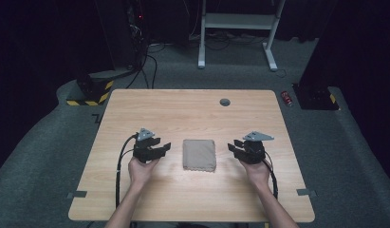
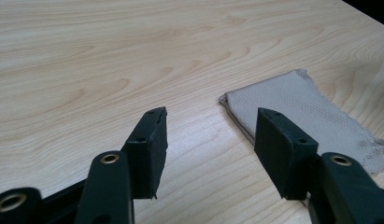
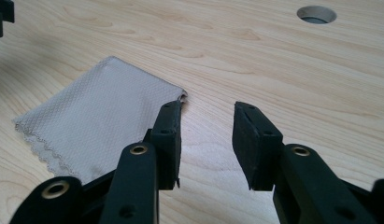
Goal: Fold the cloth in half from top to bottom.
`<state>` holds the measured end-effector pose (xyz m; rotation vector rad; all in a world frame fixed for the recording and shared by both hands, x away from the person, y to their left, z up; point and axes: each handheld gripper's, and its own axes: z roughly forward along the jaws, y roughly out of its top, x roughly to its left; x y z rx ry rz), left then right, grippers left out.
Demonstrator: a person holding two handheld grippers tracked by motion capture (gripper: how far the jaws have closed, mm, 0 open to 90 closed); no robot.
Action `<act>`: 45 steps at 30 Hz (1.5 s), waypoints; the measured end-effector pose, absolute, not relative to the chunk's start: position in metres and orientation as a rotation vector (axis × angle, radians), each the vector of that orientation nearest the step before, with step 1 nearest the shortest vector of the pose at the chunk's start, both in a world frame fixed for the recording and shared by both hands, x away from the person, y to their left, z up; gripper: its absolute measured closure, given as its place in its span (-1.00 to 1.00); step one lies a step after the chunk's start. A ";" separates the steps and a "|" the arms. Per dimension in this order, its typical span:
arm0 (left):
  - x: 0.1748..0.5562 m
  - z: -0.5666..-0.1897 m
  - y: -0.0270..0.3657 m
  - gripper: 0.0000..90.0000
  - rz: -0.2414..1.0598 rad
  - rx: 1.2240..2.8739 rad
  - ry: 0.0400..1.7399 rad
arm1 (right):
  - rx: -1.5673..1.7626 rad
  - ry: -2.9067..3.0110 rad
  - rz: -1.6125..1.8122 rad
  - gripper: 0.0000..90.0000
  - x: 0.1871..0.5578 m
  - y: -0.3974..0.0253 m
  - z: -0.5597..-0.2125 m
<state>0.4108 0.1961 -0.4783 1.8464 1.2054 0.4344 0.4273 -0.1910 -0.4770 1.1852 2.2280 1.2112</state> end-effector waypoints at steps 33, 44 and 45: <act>0.366 -0.502 0.222 -0.02 0.445 1.802 1.253 | 1.209 2.188 1.229 0.35 0.383 -0.227 -0.490; 0.358 -0.515 0.227 -0.03 0.447 1.808 1.290 | 1.217 2.208 1.173 0.34 0.375 -0.231 -0.504; 0.358 -0.516 0.228 -0.03 0.447 1.810 1.293 | 1.223 2.207 1.175 0.34 0.374 -0.232 -0.505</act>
